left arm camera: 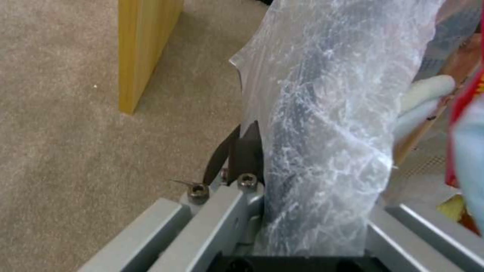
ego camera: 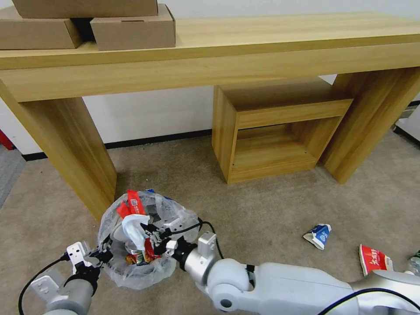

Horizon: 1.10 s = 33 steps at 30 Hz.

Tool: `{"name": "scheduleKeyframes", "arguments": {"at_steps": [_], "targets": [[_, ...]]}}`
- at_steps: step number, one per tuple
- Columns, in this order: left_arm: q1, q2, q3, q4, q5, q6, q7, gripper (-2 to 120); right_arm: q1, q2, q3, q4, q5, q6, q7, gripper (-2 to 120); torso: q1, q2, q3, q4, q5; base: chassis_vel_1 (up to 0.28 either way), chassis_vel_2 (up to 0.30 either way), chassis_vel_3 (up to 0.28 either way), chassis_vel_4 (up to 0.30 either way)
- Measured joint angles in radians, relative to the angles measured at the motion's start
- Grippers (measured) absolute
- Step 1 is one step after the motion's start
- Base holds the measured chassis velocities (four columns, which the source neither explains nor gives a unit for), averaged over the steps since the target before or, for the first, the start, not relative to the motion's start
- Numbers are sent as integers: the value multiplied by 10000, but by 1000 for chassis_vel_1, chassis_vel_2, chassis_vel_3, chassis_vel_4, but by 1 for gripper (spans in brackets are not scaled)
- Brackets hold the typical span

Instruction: Pick up the trash bin and place the garbage on the floor into it.

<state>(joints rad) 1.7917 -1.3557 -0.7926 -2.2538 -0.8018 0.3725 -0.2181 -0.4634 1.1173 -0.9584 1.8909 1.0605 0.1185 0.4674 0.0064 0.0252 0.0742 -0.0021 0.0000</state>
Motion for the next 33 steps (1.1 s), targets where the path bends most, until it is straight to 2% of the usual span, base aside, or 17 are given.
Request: {"name": "scheduleKeyframes", "arguments": {"at_steps": [9,18,27,33], "targets": [[-40,-30,4,59,26,-7,6,0,64,90,25,6,-20,-886,1127,0,0,0,0,-1,0,0,0,0,0],[-30,-175,75,93,183,-11,87,0,93,277,67,105,117,-1522,1731,0,0,0,0,-1,0,0,0,0,0],[-6,-188,58,90,195,-11,112,0,165,502,61,322,550,-2574,2936,0,0,0,0,0,1,0,0,0,0],[-119,-203,89,256,217,-24,103,0,155,103,325,609,647,-2793,3095,22,0,0,0,-1,1,0,0,0,0]]}}
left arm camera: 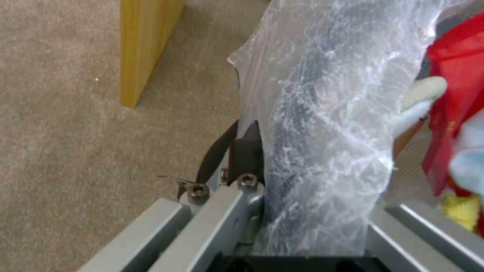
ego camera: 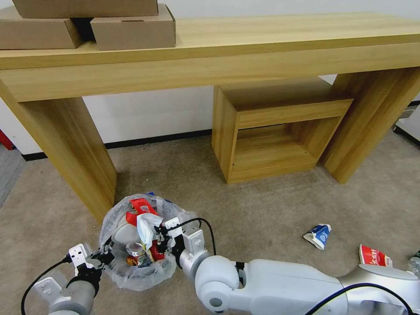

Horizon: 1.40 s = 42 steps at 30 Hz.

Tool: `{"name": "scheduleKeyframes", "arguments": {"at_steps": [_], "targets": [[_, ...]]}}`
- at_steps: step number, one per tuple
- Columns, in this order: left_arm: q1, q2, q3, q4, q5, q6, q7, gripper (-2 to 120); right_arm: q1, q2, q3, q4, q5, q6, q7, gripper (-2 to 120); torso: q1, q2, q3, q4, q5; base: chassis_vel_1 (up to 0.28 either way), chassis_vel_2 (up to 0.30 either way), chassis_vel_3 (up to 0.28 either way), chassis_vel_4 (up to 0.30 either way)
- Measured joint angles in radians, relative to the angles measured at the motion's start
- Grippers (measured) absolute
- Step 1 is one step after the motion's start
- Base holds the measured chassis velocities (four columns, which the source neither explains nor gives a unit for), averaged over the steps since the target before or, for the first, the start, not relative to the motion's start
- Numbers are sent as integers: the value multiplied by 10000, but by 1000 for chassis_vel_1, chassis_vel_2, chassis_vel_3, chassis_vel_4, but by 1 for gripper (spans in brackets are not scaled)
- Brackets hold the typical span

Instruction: Pick up the trash bin and place the garbage on the floor into it.

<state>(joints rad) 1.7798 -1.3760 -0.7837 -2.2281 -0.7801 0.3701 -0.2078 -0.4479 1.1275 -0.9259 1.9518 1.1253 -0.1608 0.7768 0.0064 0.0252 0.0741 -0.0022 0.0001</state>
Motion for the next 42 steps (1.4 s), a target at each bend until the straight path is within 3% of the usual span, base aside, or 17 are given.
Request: {"name": "scheduleKeyframes", "arguments": {"at_steps": [1,5,7,10,18,23,42], "targets": [[0,0,0,0,0,0,0,0,0,0,0,0,0,0,0,22,0,0,0,0,0,0,0,0,0],[-14,-30,-7,1,7,0,-15,0,36,-103,93,126,-22,106,-291,40,0,0,0,0,-1,0,0,0,0],[-14,-30,-7,1,7,0,-15,0,36,-103,93,126,-22,106,-291,40,0,0,0,0,-1,0,0,0,0],[-17,1,-68,0,-48,5,-12,0,90,-371,0,337,-108,164,-472,67,0,0,0,0,-1,0,0,0,0],[-29,-65,-101,20,-33,10,-90,0,99,-640,-128,449,-525,540,-1057,95,0,0,0,1,0,0,0,0,0],[-15,-84,-101,20,-29,10,-90,0,38,-672,-154,369,-687,627,-1222,100,0,0,0,0,0,0,0,0,0],[29,-218,-77,-100,9,17,-52,0,55,-478,-582,-356,-1278,1709,-2670,100,0,0,0,0,0,0,0,0,0]]}}
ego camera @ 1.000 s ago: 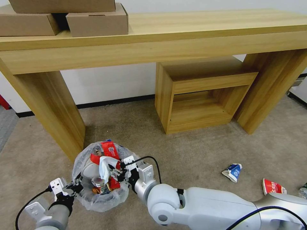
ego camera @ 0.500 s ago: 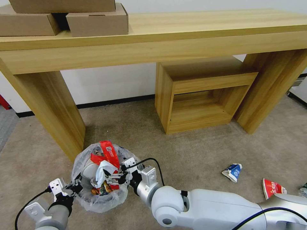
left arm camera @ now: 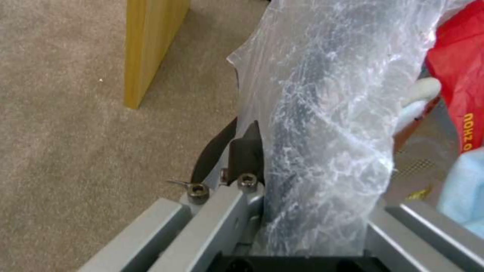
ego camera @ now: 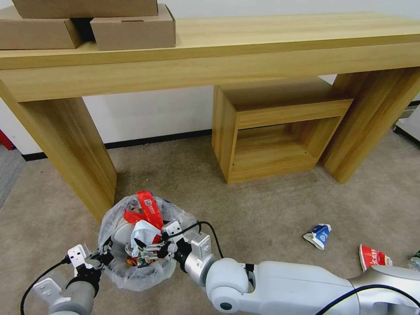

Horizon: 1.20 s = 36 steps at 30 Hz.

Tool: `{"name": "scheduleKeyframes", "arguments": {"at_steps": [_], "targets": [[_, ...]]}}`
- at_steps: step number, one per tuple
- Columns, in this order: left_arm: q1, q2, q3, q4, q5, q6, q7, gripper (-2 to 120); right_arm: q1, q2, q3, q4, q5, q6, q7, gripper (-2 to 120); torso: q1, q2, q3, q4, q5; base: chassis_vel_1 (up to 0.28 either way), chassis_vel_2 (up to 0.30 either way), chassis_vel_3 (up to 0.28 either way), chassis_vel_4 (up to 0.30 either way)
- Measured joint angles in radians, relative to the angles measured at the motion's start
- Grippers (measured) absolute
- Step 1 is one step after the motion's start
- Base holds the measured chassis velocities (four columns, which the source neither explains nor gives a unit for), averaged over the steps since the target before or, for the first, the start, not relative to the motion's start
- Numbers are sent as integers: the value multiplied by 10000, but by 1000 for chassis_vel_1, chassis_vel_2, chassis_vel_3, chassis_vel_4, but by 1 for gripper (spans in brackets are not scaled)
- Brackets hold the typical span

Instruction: Pick up the trash bin and place the garbage on the floor into it.

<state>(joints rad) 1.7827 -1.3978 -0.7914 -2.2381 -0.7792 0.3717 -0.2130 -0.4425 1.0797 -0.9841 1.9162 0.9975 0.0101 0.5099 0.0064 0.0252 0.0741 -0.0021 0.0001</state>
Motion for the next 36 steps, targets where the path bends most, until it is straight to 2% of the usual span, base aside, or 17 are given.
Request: {"name": "scheduleKeyframes", "arguments": {"at_steps": [23,36], "targets": [[-327,-43,45,322,14,33,-28,0,-168,-474,246,-88,-314,1010,-1215,99,0,0,0,0,0,0,0,0,0],[-326,12,46,373,4,52,-42,0,-594,-789,1054,-1,-520,1567,-1956,99,0,0,0,0,0,0,0,0,0]]}}
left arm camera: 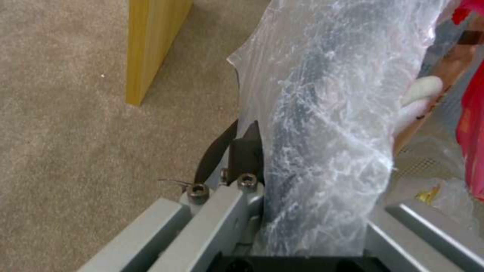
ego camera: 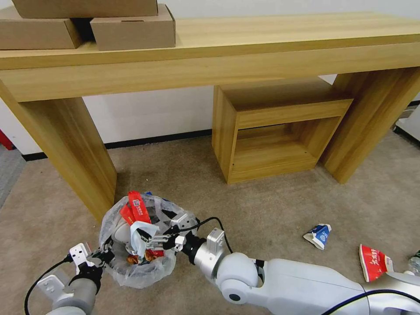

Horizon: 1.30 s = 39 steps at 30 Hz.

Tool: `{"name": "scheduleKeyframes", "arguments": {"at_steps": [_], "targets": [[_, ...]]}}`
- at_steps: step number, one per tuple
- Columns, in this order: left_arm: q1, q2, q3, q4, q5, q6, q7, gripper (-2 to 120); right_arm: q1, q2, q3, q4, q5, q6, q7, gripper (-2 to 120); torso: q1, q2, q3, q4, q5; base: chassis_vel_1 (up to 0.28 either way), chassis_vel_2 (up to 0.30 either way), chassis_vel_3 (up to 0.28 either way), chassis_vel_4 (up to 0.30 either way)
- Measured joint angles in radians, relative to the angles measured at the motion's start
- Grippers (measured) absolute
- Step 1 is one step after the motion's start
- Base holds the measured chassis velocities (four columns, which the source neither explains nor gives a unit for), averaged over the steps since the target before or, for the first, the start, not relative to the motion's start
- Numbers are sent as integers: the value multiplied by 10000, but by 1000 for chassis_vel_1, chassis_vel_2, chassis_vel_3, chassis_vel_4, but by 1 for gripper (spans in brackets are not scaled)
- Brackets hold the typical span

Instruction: Pick up the trash bin and place the garbage on the floor into it.

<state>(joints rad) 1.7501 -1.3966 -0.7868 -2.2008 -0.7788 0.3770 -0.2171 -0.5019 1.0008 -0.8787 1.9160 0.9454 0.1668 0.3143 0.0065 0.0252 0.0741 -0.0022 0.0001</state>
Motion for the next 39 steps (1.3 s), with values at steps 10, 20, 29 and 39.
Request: {"name": "scheduleKeyframes", "arguments": {"at_steps": [10,20,29,39], "targets": [[98,-25,14,-88,2,4,-2,0,60,160,-348,-161,-150,-97,147,98,0,0,1,0,-1,0,0,0,0],[106,-63,13,-115,18,-17,5,0,356,29,-734,221,670,-612,724,97,0,1,1,0,0,0,0,0,0],[27,-37,45,-36,35,-20,11,0,166,51,-358,1309,2508,-1477,1965,97,0,0,0,0,0,0,0,0,0],[53,-32,56,-11,64,-37,11,0,16,357,-100,1595,3326,-2144,3164,98,0,1,0,0,0,0,0,0,0]]}}
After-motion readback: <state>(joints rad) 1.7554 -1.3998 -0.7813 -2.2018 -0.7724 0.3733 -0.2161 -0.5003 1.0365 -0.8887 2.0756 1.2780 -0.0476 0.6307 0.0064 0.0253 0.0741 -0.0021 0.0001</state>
